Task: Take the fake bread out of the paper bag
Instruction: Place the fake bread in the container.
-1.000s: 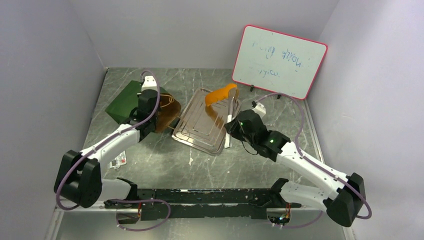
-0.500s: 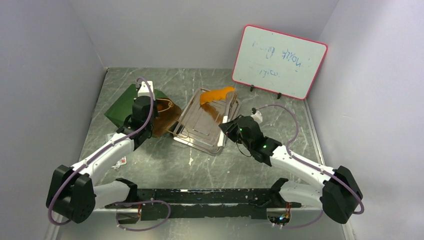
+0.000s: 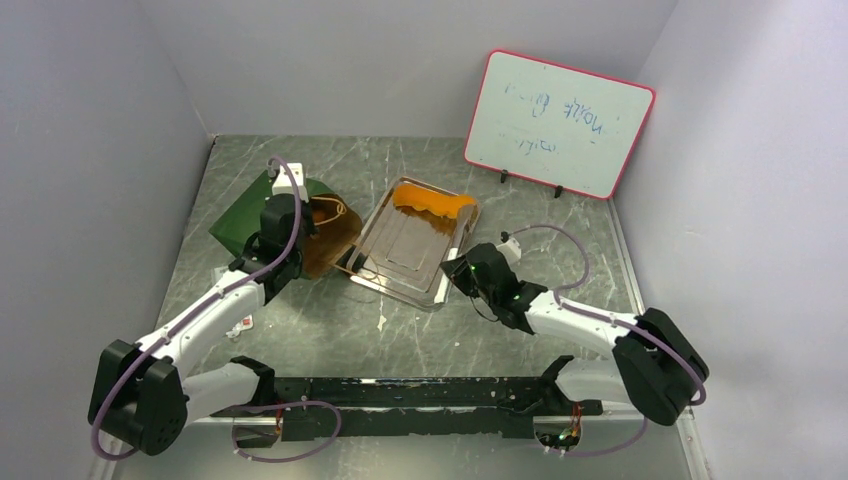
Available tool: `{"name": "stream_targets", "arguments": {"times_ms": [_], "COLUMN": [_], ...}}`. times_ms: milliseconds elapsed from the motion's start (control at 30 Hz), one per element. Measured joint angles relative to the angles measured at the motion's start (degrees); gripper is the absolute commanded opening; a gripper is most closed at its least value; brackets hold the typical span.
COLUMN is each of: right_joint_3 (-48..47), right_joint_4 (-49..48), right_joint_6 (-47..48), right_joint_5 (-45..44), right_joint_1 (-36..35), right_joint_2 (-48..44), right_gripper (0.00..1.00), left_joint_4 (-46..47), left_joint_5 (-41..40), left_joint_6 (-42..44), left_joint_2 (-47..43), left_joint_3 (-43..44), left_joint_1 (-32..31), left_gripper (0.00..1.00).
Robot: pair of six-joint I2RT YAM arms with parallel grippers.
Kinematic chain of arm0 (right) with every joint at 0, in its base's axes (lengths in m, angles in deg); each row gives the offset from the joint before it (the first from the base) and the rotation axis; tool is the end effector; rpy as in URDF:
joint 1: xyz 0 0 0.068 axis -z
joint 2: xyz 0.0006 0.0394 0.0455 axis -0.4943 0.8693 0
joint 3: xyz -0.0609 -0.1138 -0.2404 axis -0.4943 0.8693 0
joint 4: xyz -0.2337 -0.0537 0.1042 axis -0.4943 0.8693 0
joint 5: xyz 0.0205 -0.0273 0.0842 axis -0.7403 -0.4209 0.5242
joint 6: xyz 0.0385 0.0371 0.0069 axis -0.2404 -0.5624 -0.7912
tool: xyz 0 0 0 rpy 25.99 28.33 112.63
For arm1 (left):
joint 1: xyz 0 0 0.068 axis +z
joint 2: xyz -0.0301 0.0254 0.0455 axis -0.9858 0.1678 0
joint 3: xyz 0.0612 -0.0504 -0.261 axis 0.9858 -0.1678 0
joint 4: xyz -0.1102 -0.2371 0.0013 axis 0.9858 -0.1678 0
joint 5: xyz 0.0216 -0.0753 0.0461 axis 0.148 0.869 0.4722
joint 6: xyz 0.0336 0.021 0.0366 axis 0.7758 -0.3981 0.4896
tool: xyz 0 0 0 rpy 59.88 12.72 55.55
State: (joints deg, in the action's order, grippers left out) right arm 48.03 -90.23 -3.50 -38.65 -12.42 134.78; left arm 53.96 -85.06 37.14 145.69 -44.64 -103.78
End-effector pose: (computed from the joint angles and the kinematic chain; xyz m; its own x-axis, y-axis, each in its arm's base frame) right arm 0.1850 0.1531 0.1843 -0.5607 0.7303 -0.3903 0.2701 0.6069 0.7475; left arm 0.2392 -0.0849 0.2719 -0.2692 -0.0537 -0.9616 -0.1212 0.9924 -0.0215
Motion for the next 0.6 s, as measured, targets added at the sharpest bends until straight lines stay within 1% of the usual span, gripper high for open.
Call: {"name": "stream_targets", "arguments": {"times_ms": [167,300,400,600], "right_joint_3": [0.7,0.7,0.7,0.7], "right_joint_4": [-0.4,-0.2,-0.3,0.5], "right_joint_6": [-0.3,-0.3,0.0,0.2], "right_joint_5": [0.4,1.2,2.2,3.5], "right_joint_1": [1.0,1.6,2.0,2.5], "right_joint_2": [4.0,5.3,5.4,4.3], "right_gripper": [0.35,0.41,0.42,0.42], "left_joint_4": [-0.2,-0.3,-0.3,-0.3], "left_joint_5": [0.8,1.0,1.1,1.1], "left_joint_6": [-0.3,-0.3,-0.3,-0.3], "left_joint_2": [-1.0,-1.4,-1.4,-1.4], "left_joint_3": [-0.5,-0.6,-0.6,-0.6], "left_joint_1": [0.0,0.0,0.0,0.0], "left_gripper": [0.07,0.07,0.07,0.07]}}
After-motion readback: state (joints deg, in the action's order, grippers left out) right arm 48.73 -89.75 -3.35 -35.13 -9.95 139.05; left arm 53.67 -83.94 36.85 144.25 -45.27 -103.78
